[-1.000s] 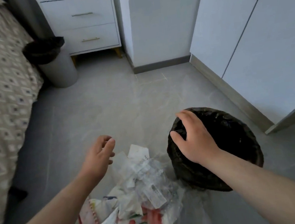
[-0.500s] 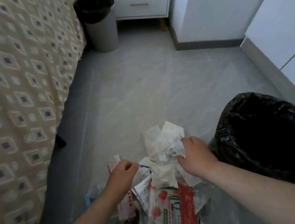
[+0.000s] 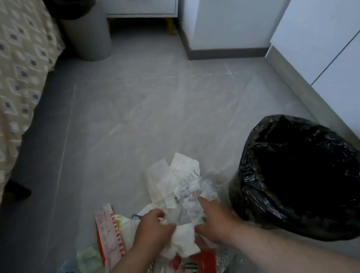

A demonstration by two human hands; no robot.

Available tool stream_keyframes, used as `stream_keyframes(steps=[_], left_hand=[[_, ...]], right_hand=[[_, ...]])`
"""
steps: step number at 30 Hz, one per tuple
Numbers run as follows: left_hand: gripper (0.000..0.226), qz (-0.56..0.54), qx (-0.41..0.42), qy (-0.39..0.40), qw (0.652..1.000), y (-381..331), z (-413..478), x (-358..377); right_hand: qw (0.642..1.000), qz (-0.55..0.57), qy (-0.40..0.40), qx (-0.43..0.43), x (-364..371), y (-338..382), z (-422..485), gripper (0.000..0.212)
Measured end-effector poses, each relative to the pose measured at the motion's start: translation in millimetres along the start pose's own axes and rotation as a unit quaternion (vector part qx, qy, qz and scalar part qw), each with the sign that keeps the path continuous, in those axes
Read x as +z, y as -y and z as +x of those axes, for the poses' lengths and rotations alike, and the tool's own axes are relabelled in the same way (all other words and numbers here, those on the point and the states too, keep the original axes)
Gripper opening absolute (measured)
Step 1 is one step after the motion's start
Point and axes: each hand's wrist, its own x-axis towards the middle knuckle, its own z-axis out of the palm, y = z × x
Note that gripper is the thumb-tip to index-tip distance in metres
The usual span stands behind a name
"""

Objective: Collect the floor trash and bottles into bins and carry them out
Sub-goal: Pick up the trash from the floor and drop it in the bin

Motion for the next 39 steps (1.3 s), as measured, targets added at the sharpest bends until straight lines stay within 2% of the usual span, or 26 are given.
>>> stream_keyframes(steps=[1, 4, 9, 12, 15, 18, 22, 25, 26, 28, 30, 33, 36, 39], left_hand=[[0.012, -0.007, -0.001, -0.009, 1.0, 1.0, 0.9, -1.3], [0.016, -0.03, -0.019, -0.018, 0.999, 7.6, 3.6, -5.6], [0.017, -0.013, -0.012, -0.007, 1.0, 13.9, 3.5, -20.4], [0.008, -0.019, 0.006, -0.009, 1.0, 17.8, 0.9, -30.6], [0.015, -0.05, 0.01, -0.015, 0.999, 22.1, -1.7, -38.1], [0.024, -0.084, -0.03, -0.011, 0.996, 28.5, -2.5, -41.7], [0.029, -0.128, -0.06, -0.015, 0.99, 32.1, -2.2, -43.8], [0.012, -0.226, -0.1, -0.011, 0.969, 22.2, -8.2, -41.8], [0.013, -0.247, -0.102, -0.009, 0.964, 18.7, -9.3, -40.6], [0.025, -0.216, -0.079, -0.011, 0.973, 16.6, -9.7, -37.1], [0.023, -0.186, -0.051, -0.033, 0.981, 16.0, -10.4, -33.2], [0.009, -0.189, -0.034, -0.054, 0.98, 16.7, -9.2, -33.5], [0.016, -0.231, -0.021, -0.06, 0.971, 16.6, -9.5, -44.1], [0.015, -0.256, 0.0, -0.072, 0.964, 13.5, -10.2, -63.3]], right_hand=[[0.999, -0.029, -0.013, -0.004, 1.3, -0.1, -0.5, 0.077], [0.994, -0.102, -0.048, -0.004, 4.5, -0.5, -3.2, 0.059], [0.999, -0.014, -0.002, 0.038, 11.5, -1.1, 2.4, 0.06], [0.999, -0.026, -0.012, 0.024, 9.9, -2.2, 1.2, 0.042], [0.999, -0.018, -0.024, 0.019, 3.1, -2.6, -1.0, 0.025], [0.999, -0.006, -0.046, 0.007, 0.1, -2.0, -0.1, 0.012], [0.997, -0.008, -0.075, -0.01, -5.0, -2.9, 1.9, 0.026], [0.995, -0.014, -0.091, -0.039, -7.5, -3.1, -1.9, 0.033], [0.994, -0.013, -0.098, -0.05, -8.2, -3.3, -2.6, 0.033], [0.991, -0.004, -0.109, -0.071, -9.2, -2.1, -4.4, 0.034], [0.987, 0.007, -0.128, -0.097, -12.4, 0.5, -6.9, 0.036], [0.975, 0.055, -0.172, -0.131, -22.9, 10.0, -11.3, 0.03], [0.958, 0.175, -0.178, -0.137, -38.9, 25.0, -14.9, 0.015], [0.932, 0.291, -0.175, -0.128, -61.7, 37.9, -17.3, 0.013]])
